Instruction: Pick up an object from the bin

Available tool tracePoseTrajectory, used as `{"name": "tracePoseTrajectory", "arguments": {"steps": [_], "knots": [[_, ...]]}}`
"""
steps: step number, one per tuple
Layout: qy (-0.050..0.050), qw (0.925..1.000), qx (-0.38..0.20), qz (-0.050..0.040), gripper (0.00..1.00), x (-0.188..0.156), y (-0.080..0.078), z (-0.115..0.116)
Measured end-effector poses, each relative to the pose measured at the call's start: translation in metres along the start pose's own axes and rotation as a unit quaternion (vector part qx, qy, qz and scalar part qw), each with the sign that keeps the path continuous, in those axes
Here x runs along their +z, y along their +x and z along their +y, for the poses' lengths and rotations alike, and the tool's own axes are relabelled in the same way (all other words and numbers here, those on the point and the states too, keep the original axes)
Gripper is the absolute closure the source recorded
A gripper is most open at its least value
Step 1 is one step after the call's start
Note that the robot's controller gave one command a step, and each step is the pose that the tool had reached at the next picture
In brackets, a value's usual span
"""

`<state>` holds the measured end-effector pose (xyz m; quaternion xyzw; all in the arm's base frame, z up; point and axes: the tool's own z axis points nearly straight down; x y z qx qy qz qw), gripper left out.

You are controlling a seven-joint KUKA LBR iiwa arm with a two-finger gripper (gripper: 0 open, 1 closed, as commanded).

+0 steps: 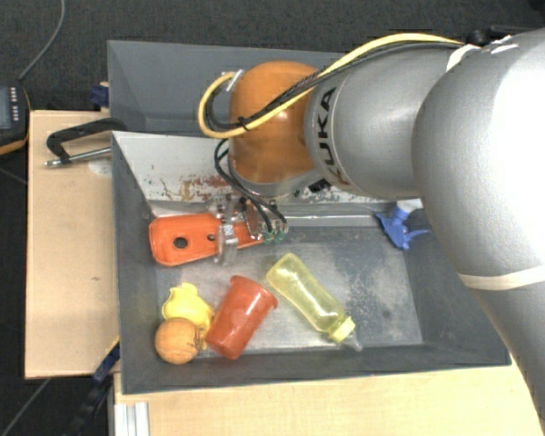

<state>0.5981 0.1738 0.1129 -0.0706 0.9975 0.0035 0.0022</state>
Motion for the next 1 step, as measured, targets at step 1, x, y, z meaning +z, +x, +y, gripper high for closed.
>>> {"name": "tracePoseTrajectory", "arguments": {"steps": [1], "knots": [[-0.001, 1.0, 0.0, -0.0033, 1.0, -0.0261, -0.0014, 0.0008]]}}
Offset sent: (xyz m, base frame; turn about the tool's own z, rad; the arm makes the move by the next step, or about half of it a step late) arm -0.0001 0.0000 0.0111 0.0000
